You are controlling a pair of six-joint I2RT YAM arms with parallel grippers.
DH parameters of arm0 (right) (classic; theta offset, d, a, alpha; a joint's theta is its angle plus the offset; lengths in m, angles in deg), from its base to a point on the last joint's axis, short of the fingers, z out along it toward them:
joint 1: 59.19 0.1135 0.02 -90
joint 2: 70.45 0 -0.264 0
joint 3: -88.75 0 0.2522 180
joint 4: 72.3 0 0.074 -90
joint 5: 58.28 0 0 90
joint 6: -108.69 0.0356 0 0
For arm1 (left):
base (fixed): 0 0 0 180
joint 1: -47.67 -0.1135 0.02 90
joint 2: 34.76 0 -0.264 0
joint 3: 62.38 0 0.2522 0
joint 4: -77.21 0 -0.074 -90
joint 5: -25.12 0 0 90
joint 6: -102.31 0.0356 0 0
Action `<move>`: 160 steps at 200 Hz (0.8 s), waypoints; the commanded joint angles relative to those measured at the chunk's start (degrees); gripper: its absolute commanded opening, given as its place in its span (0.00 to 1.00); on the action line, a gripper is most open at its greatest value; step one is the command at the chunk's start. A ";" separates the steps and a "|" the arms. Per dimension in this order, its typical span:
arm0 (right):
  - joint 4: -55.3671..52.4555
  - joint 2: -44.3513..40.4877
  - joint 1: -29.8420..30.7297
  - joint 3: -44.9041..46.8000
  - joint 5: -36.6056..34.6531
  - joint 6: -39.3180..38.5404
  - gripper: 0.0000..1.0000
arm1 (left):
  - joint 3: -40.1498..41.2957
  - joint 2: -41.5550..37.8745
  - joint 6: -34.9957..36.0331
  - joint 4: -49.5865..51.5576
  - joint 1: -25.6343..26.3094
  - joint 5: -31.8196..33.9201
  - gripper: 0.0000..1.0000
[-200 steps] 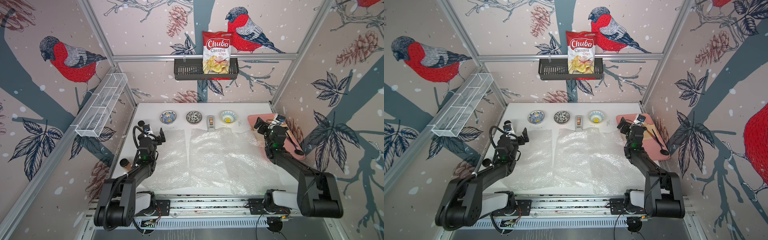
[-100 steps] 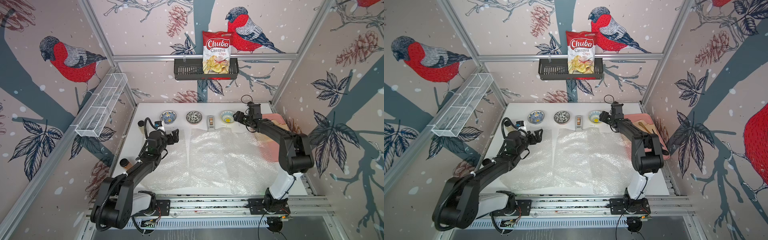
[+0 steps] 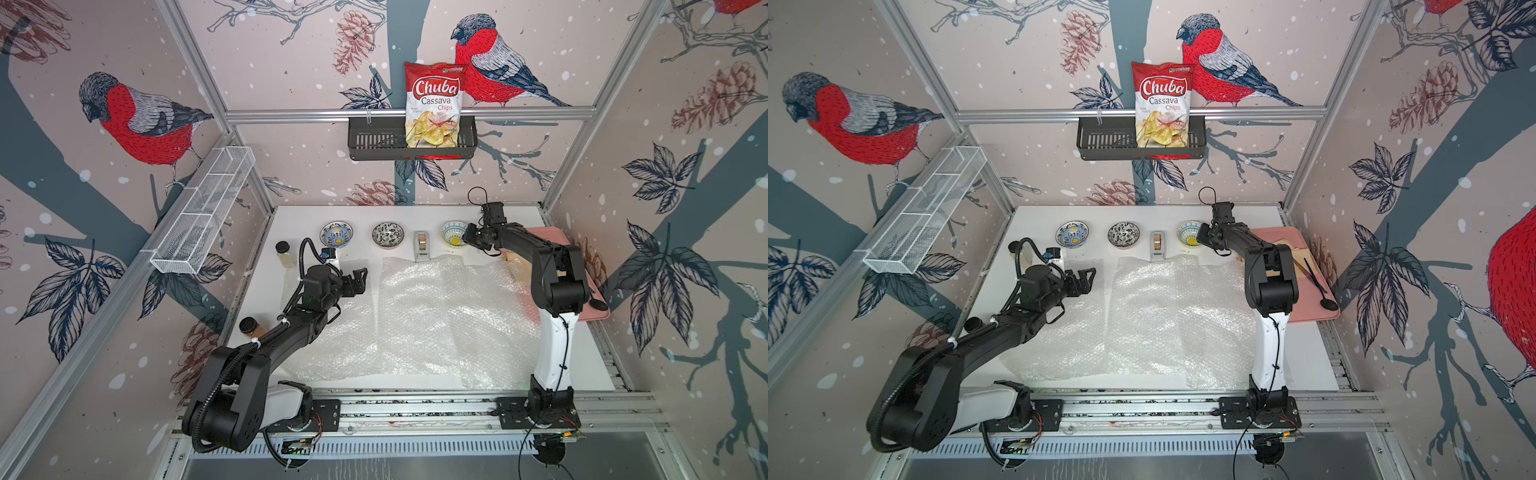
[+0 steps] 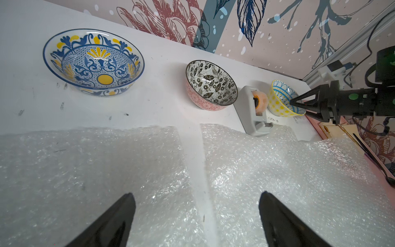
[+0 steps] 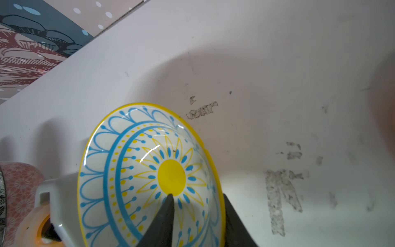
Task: Wrap bowls in bubble wrap
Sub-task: Pick up the bowl from the center of the board, then place the bowl on the bubble wrap.
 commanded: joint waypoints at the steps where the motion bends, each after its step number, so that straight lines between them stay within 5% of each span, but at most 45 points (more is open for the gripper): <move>1: -1.63 0.98 0.16 -1.07 0.75 -0.38 0.23 | -0.11 -0.07 0.09 -0.83 0.06 -1.04 0.94; 46: -1.97 -1.63 0.16 -0.89 0.38 -1.16 0.01 | -0.52 0.92 -0.05 -0.82 0.06 -1.34 0.94; 110: -5.06 -15.18 1.64 4.15 0.86 -4.59 0.01 | -0.99 2.38 -0.23 -0.90 0.01 -1.61 0.93; 160: -11.50 -25.32 13.31 16.24 3.57 -7.45 0.02 | -1.20 2.95 -0.18 -0.90 0.06 -1.59 0.93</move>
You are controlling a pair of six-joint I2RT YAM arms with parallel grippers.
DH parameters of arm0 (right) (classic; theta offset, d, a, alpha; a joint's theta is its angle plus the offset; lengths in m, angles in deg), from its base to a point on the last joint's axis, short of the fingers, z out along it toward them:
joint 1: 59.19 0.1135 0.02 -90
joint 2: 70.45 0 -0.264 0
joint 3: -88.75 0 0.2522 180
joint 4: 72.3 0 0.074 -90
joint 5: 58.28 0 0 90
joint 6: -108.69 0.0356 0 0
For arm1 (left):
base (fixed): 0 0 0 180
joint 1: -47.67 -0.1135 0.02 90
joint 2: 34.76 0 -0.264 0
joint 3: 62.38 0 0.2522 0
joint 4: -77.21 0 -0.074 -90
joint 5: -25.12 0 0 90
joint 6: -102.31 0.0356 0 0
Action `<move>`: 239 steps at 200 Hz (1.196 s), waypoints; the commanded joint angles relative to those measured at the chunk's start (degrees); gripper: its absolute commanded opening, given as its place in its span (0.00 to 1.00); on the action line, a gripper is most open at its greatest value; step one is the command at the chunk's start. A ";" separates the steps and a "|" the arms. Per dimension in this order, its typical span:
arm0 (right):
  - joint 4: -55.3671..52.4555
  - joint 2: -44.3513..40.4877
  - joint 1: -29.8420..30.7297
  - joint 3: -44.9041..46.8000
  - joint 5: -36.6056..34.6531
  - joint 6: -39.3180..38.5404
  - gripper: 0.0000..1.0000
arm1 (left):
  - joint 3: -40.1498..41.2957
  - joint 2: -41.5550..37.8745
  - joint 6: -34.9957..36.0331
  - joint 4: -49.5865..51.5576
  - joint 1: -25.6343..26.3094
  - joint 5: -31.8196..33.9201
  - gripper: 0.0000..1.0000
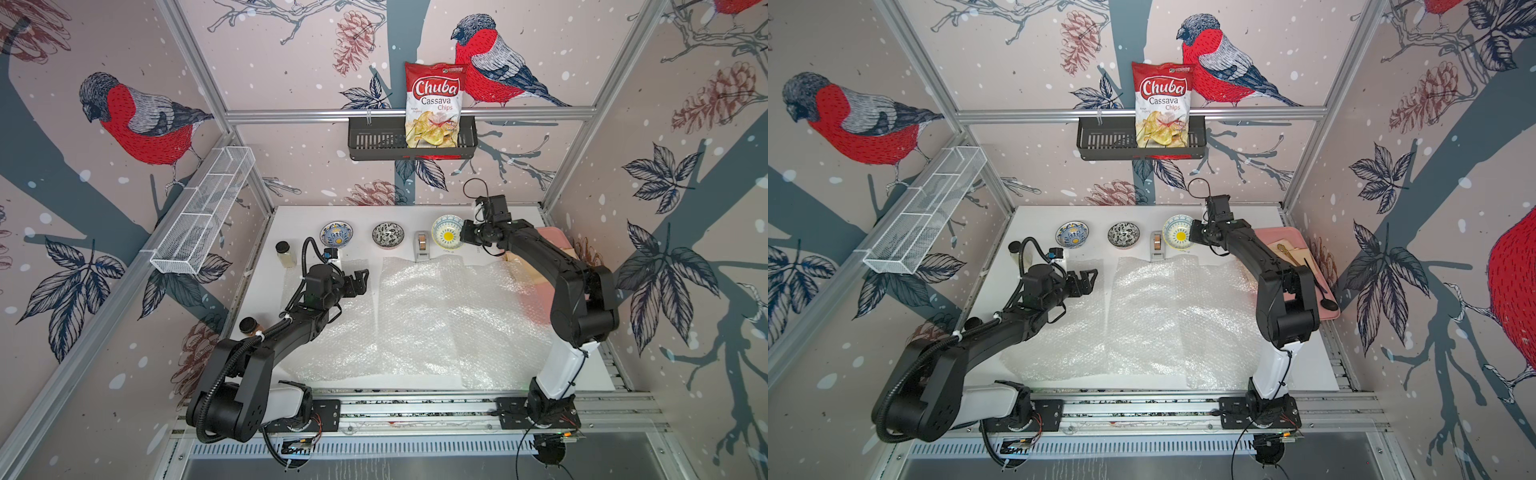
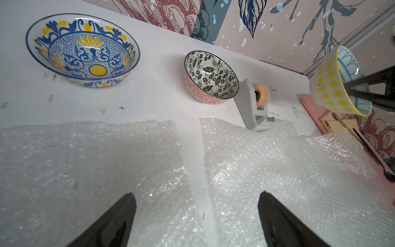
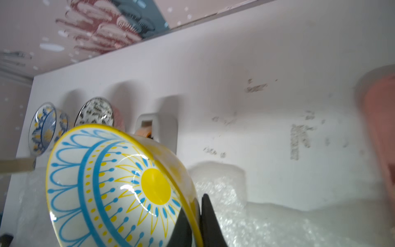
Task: Wrap bowls in bubble wrap
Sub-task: Place the bowl on the bubble wrap.
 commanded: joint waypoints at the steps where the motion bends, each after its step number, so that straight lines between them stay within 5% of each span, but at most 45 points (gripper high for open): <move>1: -3.83 -3.49 4.32 5.43 3.17 -1.41 0.02 | -0.48 0.29 -0.08 -0.92 0.06 -0.51 0.93; 58: -4.16 -3.12 14.55 13.22 4.58 1.55 0.03 | -0.82 1.38 -0.78 -1.25 0.05 -1.39 0.93; 116: -3.21 -0.28 16.77 14.56 5.65 2.86 0.05 | -0.75 0.98 -0.54 -0.93 0.06 -0.89 0.93; 142: -3.92 -0.32 16.94 14.61 3.94 2.28 0.36 | -0.84 1.37 -0.60 -0.89 0.05 -0.86 0.93; 159: -3.65 -2.18 16.15 14.90 2.68 2.56 0.45 | -0.90 1.67 -0.63 -1.04 0.08 -1.00 0.93; 188: -3.73 -9.25 9.88 17.04 -0.50 3.41 0.47 | -0.91 1.98 -0.70 -1.21 0.07 -1.13 0.93; 239: -3.09 -22.99 -15.49 25.77 -16.65 6.90 0.51 | -0.85 2.54 -1.12 -1.77 0.06 -1.58 0.93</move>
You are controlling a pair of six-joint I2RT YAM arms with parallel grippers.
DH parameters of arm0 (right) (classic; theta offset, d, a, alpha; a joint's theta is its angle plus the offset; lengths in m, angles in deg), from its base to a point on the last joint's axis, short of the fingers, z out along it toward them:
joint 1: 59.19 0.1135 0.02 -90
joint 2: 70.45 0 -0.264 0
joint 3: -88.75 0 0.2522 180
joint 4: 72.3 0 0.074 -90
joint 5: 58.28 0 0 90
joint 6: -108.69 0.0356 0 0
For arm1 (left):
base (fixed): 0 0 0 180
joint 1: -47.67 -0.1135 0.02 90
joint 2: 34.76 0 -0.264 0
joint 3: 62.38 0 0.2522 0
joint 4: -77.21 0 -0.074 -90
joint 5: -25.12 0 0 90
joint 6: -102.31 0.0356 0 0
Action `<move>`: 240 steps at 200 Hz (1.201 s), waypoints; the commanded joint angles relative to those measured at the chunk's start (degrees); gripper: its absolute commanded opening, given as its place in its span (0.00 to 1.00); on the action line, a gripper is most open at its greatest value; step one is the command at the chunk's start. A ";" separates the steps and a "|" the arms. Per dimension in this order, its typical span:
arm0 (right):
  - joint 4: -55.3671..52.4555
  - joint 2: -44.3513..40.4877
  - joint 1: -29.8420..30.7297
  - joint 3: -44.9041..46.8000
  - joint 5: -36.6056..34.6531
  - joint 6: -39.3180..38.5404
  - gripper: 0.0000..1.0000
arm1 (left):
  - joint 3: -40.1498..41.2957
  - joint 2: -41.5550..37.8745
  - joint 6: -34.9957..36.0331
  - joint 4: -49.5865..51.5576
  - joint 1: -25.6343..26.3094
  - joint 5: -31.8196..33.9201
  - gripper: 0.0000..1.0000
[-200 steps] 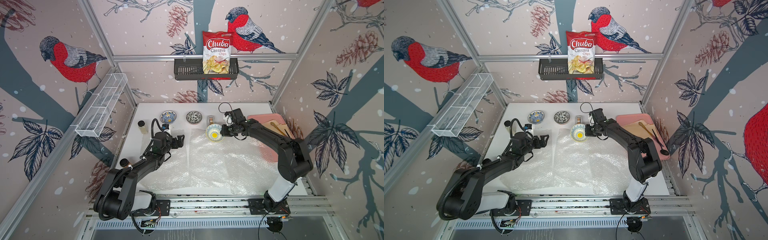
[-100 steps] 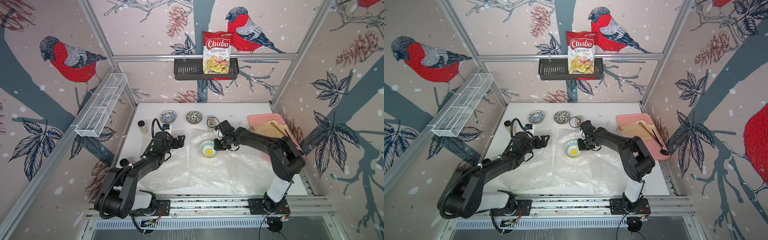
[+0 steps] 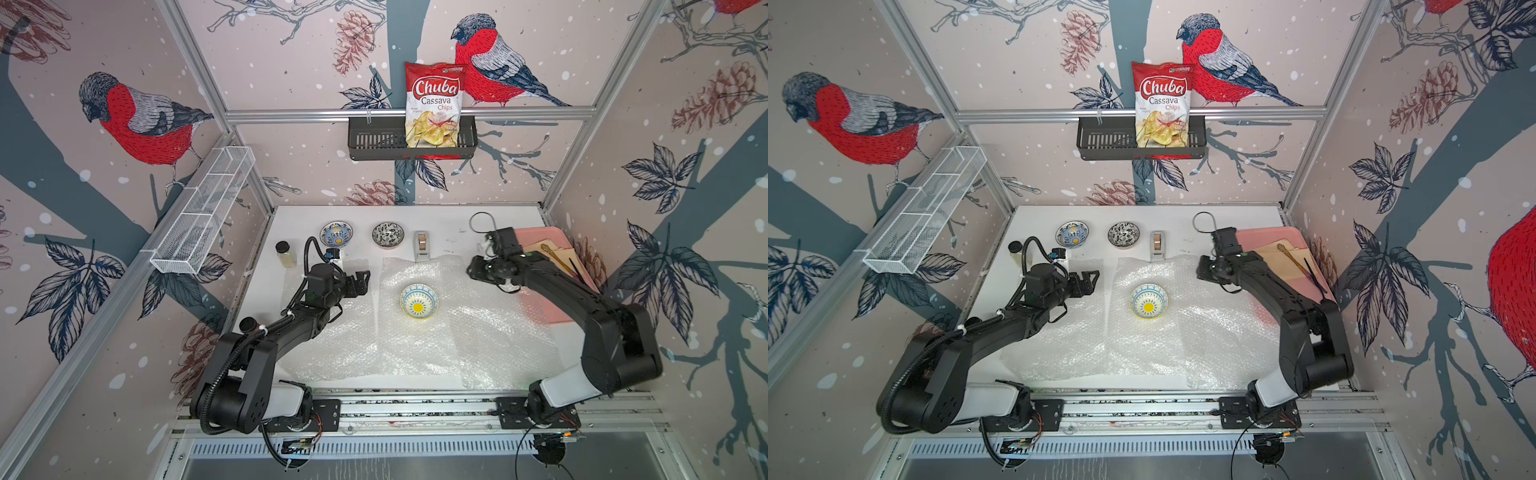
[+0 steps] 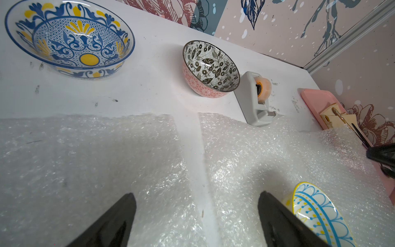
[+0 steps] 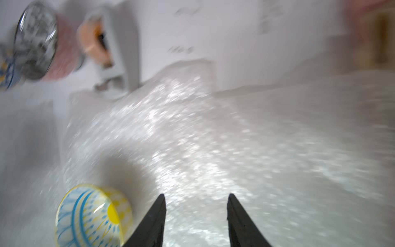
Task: Wrap bowls in bubble wrap
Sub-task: Place the bowl on the bubble wrap, then move the bubble wrap to the center of the board.
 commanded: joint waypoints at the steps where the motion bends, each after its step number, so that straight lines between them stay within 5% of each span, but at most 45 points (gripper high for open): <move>1: 0.47 -3.68 -8.32 2.92 -9.25 2.01 0.51 | -0.28 0.39 -0.84 -1.78 0.06 -0.29 0.93; 30: 4.66 -2.63 -16.99 5.57 -9.25 2.05 0.58 | -0.53 1.66 -1.42 -2.66 0.04 -1.41 0.93; 100: 7.16 11.11 -18.60 0.56 -7.52 -2.75 0.60 | -0.71 1.42 -1.90 -2.41 0.07 -2.54 0.94; 129: 8.58 12.70 -19.08 0.97 -3.30 -2.98 0.51 | -0.80 1.04 -1.71 -1.95 0.07 -2.25 0.94; 195: 9.54 11.92 -19.09 2.30 -2.52 -3.56 0.05 | -0.78 1.01 -1.68 -1.81 0.00 -2.17 0.93; 240: 6.16 7.75 -19.20 -0.31 -5.30 -3.05 0.04 | -0.89 1.63 -1.83 -2.16 0.00 -2.43 0.94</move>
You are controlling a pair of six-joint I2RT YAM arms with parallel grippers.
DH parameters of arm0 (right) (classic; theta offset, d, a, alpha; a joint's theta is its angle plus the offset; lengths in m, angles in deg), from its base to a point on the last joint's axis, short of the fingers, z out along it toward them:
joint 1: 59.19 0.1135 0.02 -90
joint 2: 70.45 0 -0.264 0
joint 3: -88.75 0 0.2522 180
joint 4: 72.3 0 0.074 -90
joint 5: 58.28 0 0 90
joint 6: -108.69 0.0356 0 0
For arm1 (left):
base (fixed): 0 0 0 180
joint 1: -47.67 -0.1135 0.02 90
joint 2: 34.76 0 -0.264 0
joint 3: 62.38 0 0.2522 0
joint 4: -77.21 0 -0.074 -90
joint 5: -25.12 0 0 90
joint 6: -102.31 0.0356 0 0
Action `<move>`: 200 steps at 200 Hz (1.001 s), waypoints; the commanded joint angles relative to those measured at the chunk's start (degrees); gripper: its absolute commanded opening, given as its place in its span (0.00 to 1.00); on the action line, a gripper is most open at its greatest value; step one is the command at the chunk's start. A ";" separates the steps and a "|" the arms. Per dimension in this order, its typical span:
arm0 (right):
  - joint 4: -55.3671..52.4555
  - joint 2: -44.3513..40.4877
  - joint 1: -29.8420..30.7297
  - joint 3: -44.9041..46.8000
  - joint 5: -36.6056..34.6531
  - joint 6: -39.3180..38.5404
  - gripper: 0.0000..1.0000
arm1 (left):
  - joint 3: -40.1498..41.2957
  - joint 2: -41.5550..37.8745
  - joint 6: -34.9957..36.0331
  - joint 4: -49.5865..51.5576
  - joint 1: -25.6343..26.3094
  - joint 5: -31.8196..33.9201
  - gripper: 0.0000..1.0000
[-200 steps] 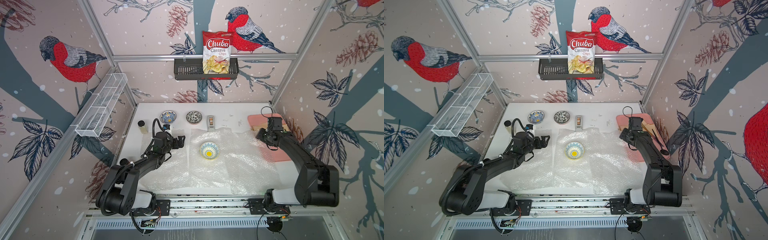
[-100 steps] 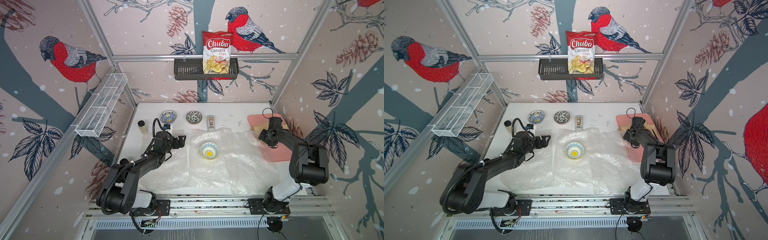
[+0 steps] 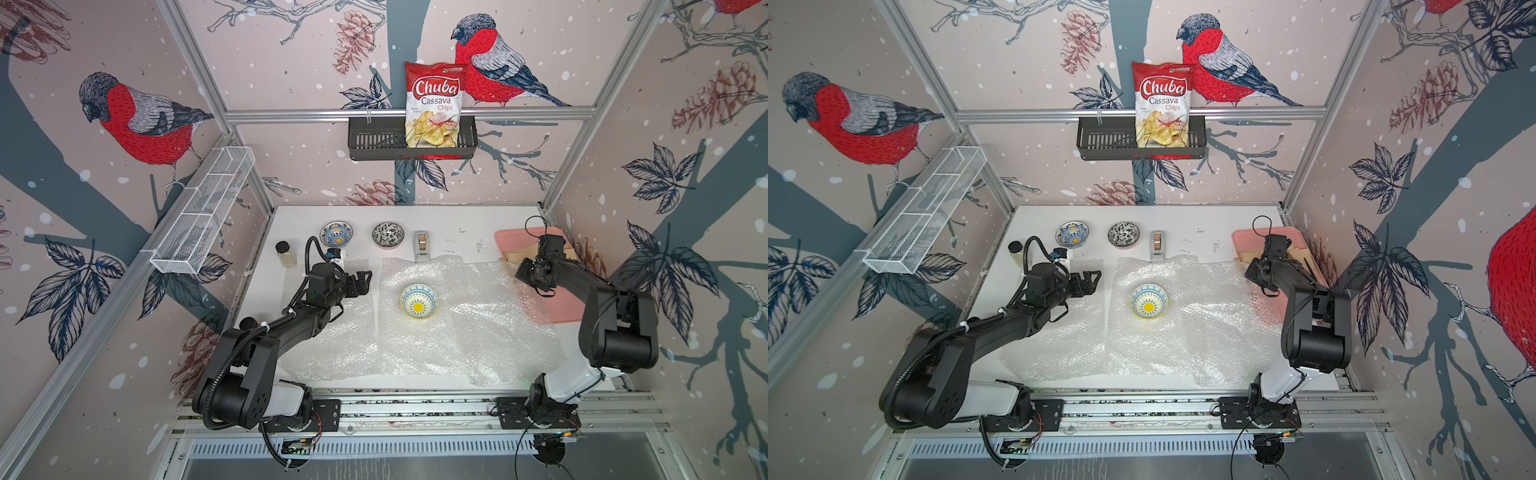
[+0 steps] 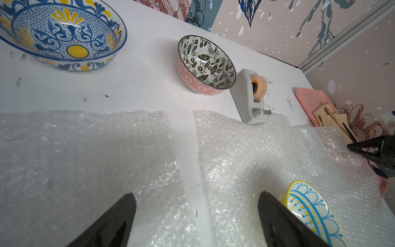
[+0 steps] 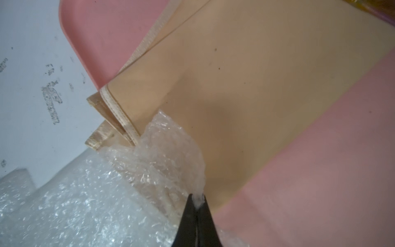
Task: Wrap bowls in bubble wrap
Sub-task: Move the bubble wrap to the center of the board.
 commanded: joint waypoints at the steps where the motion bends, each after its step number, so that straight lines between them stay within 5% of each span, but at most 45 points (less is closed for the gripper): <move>1: -1.86 -2.15 -0.13 -1.84 -2.13 0.18 0.04 | -0.34 0.21 -0.51 -1.77 0.03 -0.55 0.93; 88: -7.52 5.32 -11.05 -19.45 -4.37 -2.55 0.13 | -0.51 0.69 -0.67 -1.95 0.06 -1.03 0.94; 109: -8.76 6.57 -9.47 -21.57 -5.19 -3.15 0.42 | -0.47 0.48 -0.56 -1.76 0.09 -0.86 0.94; 162: -9.20 0.29 1.65 -22.28 -13.33 -5.36 0.53 | -0.56 0.38 -0.66 -1.88 0.26 -1.73 0.92; 174: -7.58 -0.39 5.73 -21.46 -9.30 -6.84 0.55 | -0.71 0.35 -0.55 -1.87 0.62 -2.22 0.92; 200: -2.74 2.94 12.23 -18.38 11.27 -7.24 0.56 | -1.15 0.38 0.11 -1.47 2.22 -2.01 0.92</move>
